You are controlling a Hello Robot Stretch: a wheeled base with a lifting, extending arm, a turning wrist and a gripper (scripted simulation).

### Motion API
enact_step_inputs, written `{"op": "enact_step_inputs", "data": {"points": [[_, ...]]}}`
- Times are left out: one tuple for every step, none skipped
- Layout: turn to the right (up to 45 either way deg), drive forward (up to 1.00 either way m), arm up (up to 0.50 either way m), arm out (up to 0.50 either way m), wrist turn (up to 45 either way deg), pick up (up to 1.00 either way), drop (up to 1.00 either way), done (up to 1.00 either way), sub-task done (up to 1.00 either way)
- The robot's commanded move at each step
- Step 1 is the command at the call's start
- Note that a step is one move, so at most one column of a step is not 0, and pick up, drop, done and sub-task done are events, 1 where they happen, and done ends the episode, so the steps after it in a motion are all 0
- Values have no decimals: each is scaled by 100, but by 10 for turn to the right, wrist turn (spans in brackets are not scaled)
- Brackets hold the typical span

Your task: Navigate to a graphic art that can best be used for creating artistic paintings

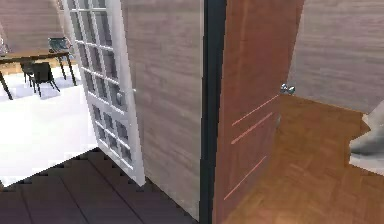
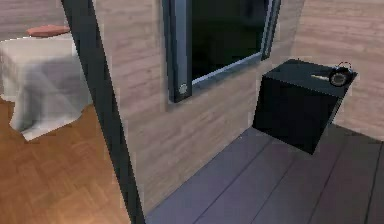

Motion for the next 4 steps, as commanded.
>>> {"op": "enact_step_inputs", "data": {"points": [[0,50,0,0,0,0,0,0,0],[-450,0,0,0,0,0,0,0,0],[0,100,0,0,0,0,0,0,0],[0,95,0,0,0,0,0,0,0]]}}
